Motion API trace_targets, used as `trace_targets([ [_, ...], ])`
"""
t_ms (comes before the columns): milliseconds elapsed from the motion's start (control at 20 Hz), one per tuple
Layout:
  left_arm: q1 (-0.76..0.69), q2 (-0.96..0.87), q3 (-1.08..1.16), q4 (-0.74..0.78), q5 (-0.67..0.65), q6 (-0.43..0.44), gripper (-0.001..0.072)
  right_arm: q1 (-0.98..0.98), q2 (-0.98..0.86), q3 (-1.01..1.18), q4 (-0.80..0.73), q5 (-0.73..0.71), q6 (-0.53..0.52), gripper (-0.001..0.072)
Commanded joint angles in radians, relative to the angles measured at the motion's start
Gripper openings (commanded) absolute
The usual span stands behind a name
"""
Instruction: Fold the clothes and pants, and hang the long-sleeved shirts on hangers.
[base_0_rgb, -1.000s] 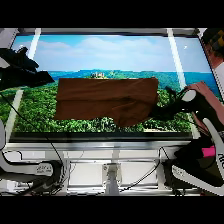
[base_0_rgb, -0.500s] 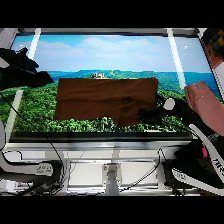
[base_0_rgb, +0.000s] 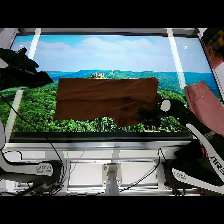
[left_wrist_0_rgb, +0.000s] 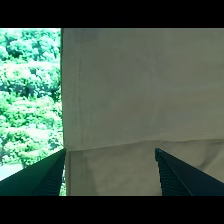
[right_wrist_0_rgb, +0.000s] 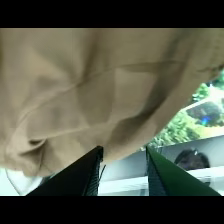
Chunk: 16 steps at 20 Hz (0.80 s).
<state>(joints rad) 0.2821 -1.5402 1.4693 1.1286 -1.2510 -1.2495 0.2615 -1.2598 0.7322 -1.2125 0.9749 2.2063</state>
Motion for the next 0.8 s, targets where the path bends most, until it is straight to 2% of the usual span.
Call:
trace_targets([
  [0, 0.001, 0.000, 0.001, 0.000, 0.000, 0.000, 0.0607, 0.001, -0.044, 0.000, 0.001, 0.031, 0.080, 0.0302],
  [100, 0.001, 0.000, 0.001, 0.000, 0.000, 0.000, 0.0607, 0.001, -0.048, 0.000, -0.001, 0.012, 0.089, 0.0301],
  [150, 0.001, 0.000, 0.001, 0.000, 0.000, 0.000, 0.0608, 0.001, -0.048, 0.000, 0.000, -0.012, 0.088, 0.0206],
  [200, 0.001, 0.000, 0.001, 0.000, -0.001, 0.000, 0.0607, 0.001, -0.048, 0.000, 0.003, -0.032, 0.088, 0.0023],
  [350, 0.006, 0.000, 0.001, 0.016, -0.032, 0.000, 0.0607, 0.001, -0.047, 0.000, 0.051, -0.049, 0.061, 0.0015],
  [500, 0.041, 0.000, 0.001, 0.023, -0.068, -0.009, 0.0607, 0.001, -0.005, 0.002, 0.063, -0.040, -0.116, 0.0014],
  [600, 0.072, 0.000, 0.001, 0.023, -0.119, -0.008, 0.0606, 0.000, 0.063, 0.001, 0.032, -0.039, -0.193, 0.0014],
  [700, 0.106, 0.003, 0.000, 0.021, -0.174, -0.025, 0.0481, 0.000, 0.161, 0.001, 0.014, -0.044, -0.269, 0.0013],
  [750, 0.124, 0.008, 0.000, 0.014, -0.182, -0.034, 0.0481, 0.000, 0.209, 0.000, 0.000, -0.043, -0.298, 0.0013],
])
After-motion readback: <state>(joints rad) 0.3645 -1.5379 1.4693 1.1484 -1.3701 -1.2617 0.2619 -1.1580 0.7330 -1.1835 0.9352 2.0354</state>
